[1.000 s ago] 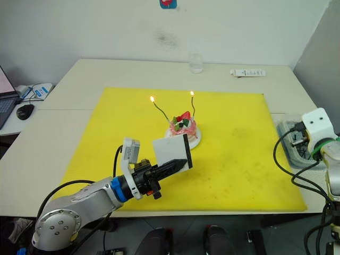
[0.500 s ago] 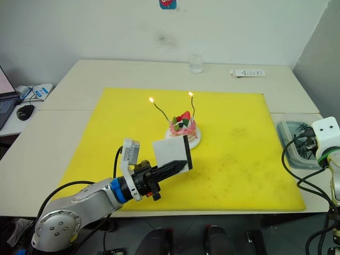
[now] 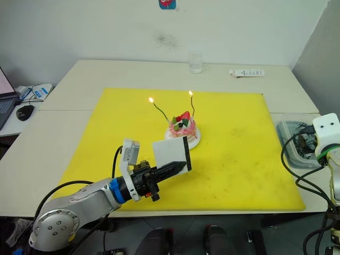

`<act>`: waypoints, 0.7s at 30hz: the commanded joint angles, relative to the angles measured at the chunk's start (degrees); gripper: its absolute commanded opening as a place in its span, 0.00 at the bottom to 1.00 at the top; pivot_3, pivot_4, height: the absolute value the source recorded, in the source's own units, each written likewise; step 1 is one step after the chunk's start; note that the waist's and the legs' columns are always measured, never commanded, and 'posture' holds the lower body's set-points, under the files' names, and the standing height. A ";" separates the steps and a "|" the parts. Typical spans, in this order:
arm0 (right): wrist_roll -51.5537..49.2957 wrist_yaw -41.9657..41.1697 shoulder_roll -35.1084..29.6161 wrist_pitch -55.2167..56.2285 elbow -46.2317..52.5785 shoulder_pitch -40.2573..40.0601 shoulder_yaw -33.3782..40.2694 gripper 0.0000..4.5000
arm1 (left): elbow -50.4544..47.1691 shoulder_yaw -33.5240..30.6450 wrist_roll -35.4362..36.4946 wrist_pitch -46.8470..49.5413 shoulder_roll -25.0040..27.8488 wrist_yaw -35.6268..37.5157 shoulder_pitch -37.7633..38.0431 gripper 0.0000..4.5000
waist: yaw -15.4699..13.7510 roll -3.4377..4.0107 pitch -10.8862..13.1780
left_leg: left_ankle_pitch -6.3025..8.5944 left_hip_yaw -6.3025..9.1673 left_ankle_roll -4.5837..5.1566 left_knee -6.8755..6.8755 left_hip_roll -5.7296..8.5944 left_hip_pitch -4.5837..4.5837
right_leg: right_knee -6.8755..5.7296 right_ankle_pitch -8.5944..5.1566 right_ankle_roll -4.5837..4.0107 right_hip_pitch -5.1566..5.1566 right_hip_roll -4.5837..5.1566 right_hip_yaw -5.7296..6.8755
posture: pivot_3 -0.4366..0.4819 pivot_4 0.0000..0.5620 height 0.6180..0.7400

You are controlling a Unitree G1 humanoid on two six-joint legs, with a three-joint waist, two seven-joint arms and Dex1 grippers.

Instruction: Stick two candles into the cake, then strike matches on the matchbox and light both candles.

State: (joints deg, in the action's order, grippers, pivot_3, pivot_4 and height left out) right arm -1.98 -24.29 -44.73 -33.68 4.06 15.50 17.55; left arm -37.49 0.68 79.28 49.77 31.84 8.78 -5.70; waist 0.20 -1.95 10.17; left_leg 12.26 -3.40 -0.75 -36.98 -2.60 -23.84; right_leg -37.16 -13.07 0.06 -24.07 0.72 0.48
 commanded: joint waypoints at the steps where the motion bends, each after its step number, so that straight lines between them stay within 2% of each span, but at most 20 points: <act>1: -5.51 -6.94 0.26 2.00 7.99 2.15 -2.65 1.00 | 2.40 -0.06 6.50 2.70 1.69 -3.58 -1.44 0.00 | 0.01 0.00 0.00 | 0.00 0.02 0.00 0.00 -0.03 0.00 | 0.00 0.00 0.00 0.00 -0.03 0.01 | 0.48 0.27 1.00; 5: -21.40 -24.34 -1.29 -2.51 21.55 0.10 -8.03 1.00 | 9.63 2.15 19.44 4.89 2.60 -12.00 -4.71 0.00 | -0.16 0.00 0.00 | 0.00 0.13 0.00 0.03 -0.08 -0.01 | -0.01 -0.01 0.00 0.00 -0.04 0.09 | 0.48 0.27 1.00; 9: -29.25 -31.59 -3.94 -6.66 28.30 -0.66 -11.26 1.00 | 15.34 4.81 28.22 5.62 3.71 -18.69 -6.98 0.00 | -0.37 -0.02 0.01 | 0.01 0.15 0.00 0.03 -0.03 -0.07 | 0.06 -0.05 0.05 0.03 0.06 0.14 | 0.48 0.27 1.00; 11: -31.92 -32.89 -4.54 -8.02 30.13 -0.69 -12.24 1.00 | 17.31 5.92 31.90 5.15 3.94 -21.52 -7.70 0.00 | -0.35 -0.04 0.02 | 0.01 0.06 0.00 0.01 0.04 -0.07 | 0.08 -0.05 0.09 0.04 0.22 0.10 | 0.48 0.27 1.00; 15: -29.04 -33.00 -4.45 -4.77 30.76 -0.59 -16.73 1.00 | 21.34 9.83 30.55 6.84 2.87 -24.48 -9.21 0.00 | -0.34 -0.05 0.02 | 0.01 0.06 0.01 -0.03 0.08 0.00 | 0.06 -0.08 0.00 0.08 0.38 0.12 | 0.48 0.27 1.00; 21: -28.29 -31.00 -2.75 -4.08 31.48 -0.68 -19.55 1.00 | 25.74 11.45 31.68 7.56 0.80 -26.68 -10.87 0.00 | -0.35 -0.05 0.02 | 0.00 0.07 0.00 -0.03 0.06 0.01 | 0.03 -0.06 -0.05 0.07 0.34 0.12 | 0.48 0.27 1.00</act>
State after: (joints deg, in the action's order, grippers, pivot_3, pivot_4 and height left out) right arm -30.32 -55.89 -47.39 -38.57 33.58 14.56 -2.24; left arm -11.85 12.02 109.42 57.13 32.95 -17.59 -15.83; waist -0.14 -2.00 10.19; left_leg 12.26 -3.33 -0.75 -37.01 -2.53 -23.83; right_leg -37.14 -13.12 0.03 -24.00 1.05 0.59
